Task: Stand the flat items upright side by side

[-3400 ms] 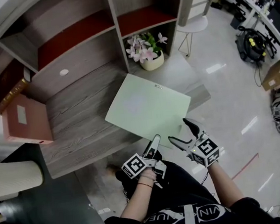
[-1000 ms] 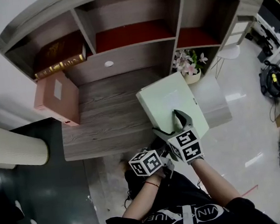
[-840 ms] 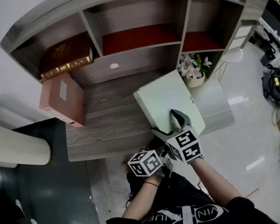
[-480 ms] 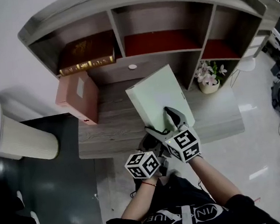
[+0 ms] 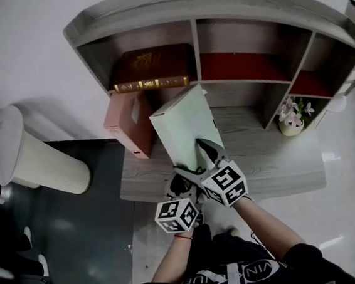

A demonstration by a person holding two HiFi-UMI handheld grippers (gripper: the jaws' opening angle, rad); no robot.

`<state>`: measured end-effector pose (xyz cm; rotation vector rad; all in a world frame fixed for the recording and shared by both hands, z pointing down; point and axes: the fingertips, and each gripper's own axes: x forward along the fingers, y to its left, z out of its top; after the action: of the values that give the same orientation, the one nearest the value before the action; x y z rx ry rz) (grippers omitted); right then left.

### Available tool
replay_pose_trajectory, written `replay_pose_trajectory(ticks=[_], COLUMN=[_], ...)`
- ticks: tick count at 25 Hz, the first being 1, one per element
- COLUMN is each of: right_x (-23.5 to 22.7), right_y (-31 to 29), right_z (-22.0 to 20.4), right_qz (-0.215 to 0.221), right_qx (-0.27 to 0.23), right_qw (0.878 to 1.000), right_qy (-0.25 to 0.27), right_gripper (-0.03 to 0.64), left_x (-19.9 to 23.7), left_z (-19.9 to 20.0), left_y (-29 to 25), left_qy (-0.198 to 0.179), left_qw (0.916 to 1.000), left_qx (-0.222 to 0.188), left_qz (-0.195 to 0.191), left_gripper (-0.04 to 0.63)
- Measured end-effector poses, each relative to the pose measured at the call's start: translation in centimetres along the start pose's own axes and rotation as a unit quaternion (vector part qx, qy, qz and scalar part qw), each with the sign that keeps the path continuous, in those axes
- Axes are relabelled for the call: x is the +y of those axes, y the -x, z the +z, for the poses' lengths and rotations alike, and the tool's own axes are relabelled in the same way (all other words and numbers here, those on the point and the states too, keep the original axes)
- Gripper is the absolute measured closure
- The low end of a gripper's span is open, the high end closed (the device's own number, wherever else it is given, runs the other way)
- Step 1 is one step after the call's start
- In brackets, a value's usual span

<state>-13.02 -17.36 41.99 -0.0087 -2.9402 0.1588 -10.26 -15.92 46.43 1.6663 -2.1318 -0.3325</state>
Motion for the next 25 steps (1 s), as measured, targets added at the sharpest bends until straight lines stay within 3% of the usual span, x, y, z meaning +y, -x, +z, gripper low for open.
replay_pose_trajectory(ticks=[12, 19, 25], right_x=[4.9, 5.8, 6.9], right_y=[-7.0, -9.1, -8.9], right_z=[2.2, 1.9, 0.0], right_qz=[0.087, 0.111, 0.129], right_qx=[-0.022, -0.020, 0.002], right_qw=[0.996, 0.993, 0.988], right_qy=[0.002, 0.023, 0.086], right_gripper=[0.181, 0.183, 0.181], left_x=[7.4, 10.1, 11.6], left_z=[4.5, 5.2, 2.8], left_y=[3.0, 3.3, 3.6], left_qy=[-0.091, -0.201, -0.192], left_qw=[0.9914, 0.9697, 0.9695], left_qx=[-0.030, -0.030, -0.012], left_qz=[0.089, 0.135, 0.152], left_gripper=[0.319, 0.316, 0.305])
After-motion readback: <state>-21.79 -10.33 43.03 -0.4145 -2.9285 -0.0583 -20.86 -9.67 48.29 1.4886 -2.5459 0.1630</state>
